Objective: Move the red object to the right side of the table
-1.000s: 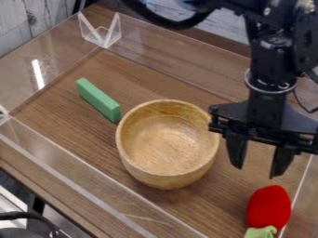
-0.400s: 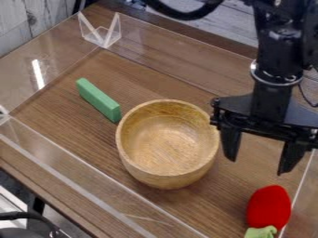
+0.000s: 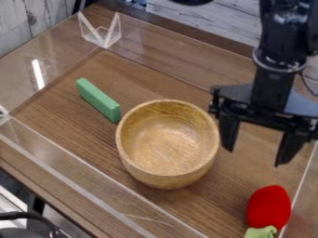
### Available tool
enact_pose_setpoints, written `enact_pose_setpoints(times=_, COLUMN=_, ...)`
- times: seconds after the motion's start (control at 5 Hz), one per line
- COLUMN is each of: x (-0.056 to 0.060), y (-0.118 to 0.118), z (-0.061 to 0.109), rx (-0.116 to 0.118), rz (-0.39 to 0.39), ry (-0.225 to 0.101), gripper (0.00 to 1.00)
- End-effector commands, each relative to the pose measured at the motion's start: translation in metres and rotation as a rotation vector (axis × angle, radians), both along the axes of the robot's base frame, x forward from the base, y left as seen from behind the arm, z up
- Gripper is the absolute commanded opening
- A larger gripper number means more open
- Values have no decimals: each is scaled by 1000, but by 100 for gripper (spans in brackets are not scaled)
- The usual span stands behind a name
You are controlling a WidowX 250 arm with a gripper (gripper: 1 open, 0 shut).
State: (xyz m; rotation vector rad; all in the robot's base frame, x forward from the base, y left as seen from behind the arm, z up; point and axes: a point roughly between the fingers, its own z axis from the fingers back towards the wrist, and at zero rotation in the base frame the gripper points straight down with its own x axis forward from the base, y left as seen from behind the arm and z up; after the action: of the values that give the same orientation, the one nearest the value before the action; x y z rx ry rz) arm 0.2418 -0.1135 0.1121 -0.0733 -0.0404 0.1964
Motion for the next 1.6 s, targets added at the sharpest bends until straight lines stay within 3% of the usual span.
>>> enact_pose_setpoints(times=0.0, x=22, y=24, z=12, rx=-20, rz=-14, ry=-100, gripper=100)
enact_pose_setpoints(times=0.2, x=41, y=59, z=-2, rx=-28, rz=-25, ry=-114, gripper=0)
enact_pose_setpoints(times=0.4, x=55, y=84, z=-14, rx=-35, rz=16, ry=-114, gripper=0)
enact_pose_setpoints(times=0.6, x=57, y=91, z=-17, rx=-36, rz=40, ry=-109, gripper=100)
enact_pose_setpoints(times=1.0, x=55, y=76, z=-31, rx=-37, rz=-55, ry=-117, gripper=100)
enact_pose_setpoints(times=1.4, x=59, y=27, z=-25, rx=-42, rz=-66, ry=-138, gripper=100)
